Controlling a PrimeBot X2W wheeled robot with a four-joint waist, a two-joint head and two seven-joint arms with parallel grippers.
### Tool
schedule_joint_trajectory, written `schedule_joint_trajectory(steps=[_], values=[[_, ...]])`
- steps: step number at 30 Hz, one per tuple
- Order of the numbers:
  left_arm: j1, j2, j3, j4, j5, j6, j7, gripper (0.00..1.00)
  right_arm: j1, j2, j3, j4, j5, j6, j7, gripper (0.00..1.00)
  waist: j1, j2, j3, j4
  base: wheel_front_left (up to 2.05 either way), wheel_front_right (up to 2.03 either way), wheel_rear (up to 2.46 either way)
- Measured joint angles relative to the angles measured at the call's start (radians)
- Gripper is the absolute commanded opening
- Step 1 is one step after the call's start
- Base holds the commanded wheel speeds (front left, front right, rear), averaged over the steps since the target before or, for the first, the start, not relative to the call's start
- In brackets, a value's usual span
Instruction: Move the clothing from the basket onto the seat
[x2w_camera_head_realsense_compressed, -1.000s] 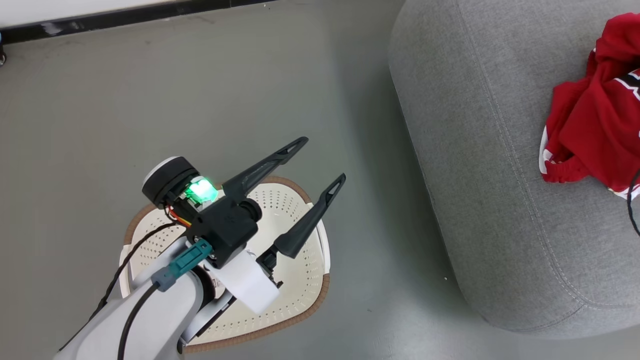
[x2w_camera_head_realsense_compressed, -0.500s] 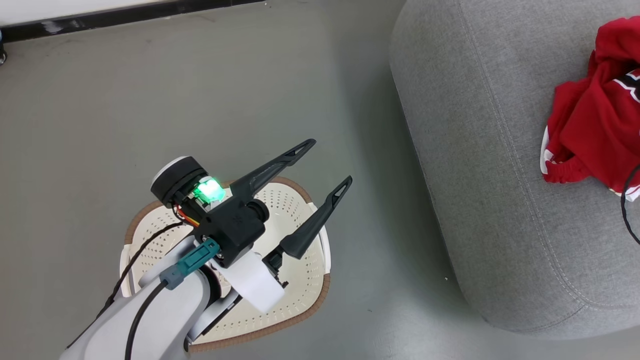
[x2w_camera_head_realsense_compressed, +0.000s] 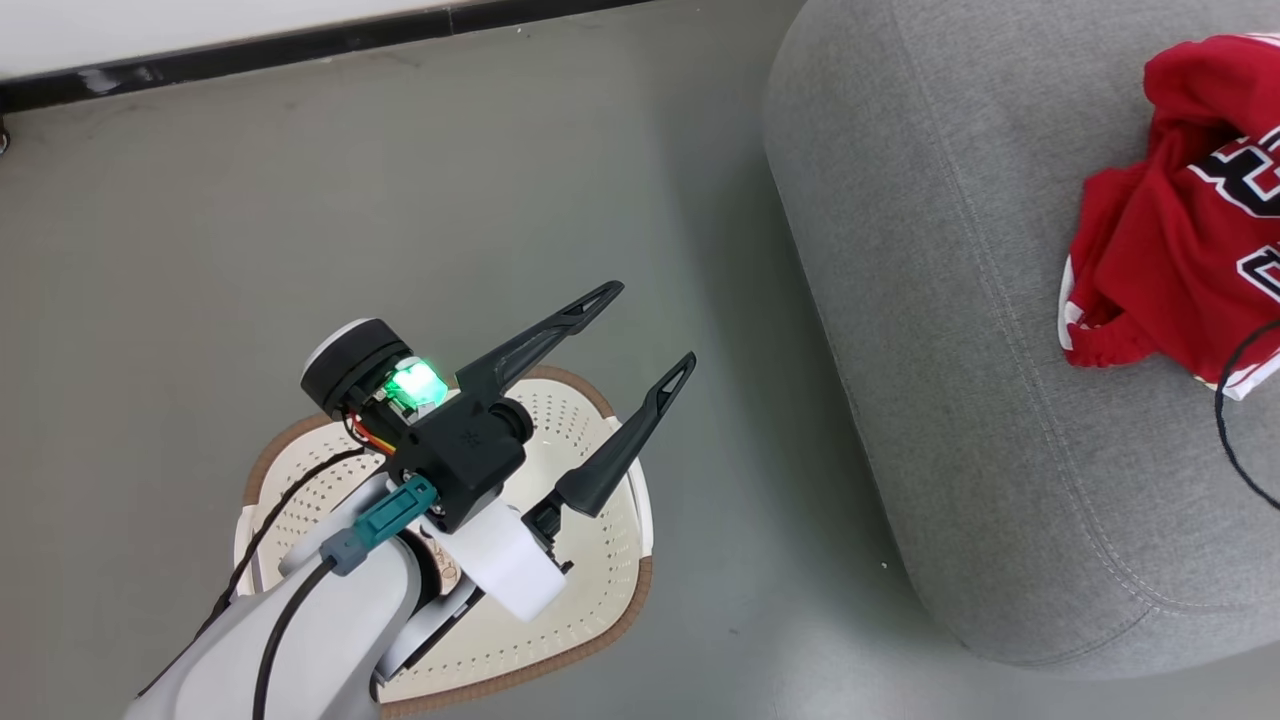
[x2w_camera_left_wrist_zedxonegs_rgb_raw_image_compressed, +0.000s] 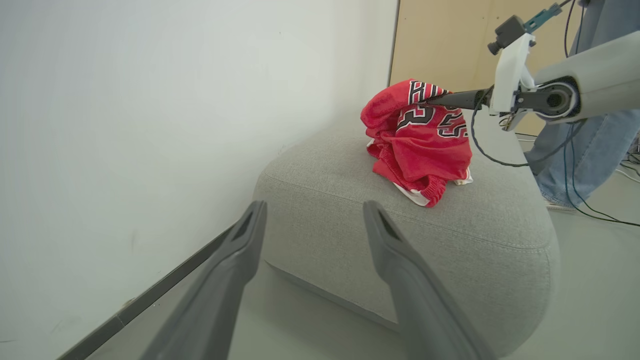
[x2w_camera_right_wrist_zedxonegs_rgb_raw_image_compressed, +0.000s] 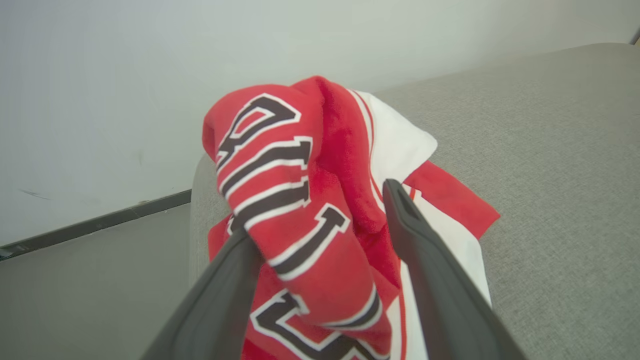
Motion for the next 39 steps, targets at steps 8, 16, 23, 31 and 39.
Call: schedule_joint_trajectory(steps=[8,16,23,31,39], values=[[0.001,-0.001,0.001,0.021,-0.001,0.000,-0.016,1.00,0.081,0.000,-0.001,-0.051,0.000,0.000,-0.016,1.00,0.0000,0.0000,-0.023,-0.019,0.00,0.00,0.00],[0.027,0.002,0.010,0.040,-0.010,0.001,-0.027,1.00,0.134,-0.004,-0.006,-0.133,-0.031,0.000,-0.018,1.00,0.0000,0.0000,-0.056,-0.042,0.00,0.00,0.00],[0.068,0.002,0.035,0.060,-0.029,0.019,-0.043,1.00,0.140,0.007,-0.022,-0.258,-0.065,0.000,-0.019,1.00,0.0000,0.0000,-0.093,-0.057,0.00,0.00,0.00],[0.112,-0.003,0.067,0.074,-0.046,0.054,-0.053,1.00,0.141,0.042,0.005,-0.353,-0.122,0.000,-0.019,1.00,0.0000,0.0000,-0.139,-0.056,0.00,0.00,0.00],[0.181,-0.005,0.117,0.101,-0.072,0.107,-0.061,1.00,0.140,0.100,0.027,-0.398,-0.188,0.000,-0.022,1.00,-0.0001,0.0000,-0.184,-0.032,0.00,0.00,0.00]])
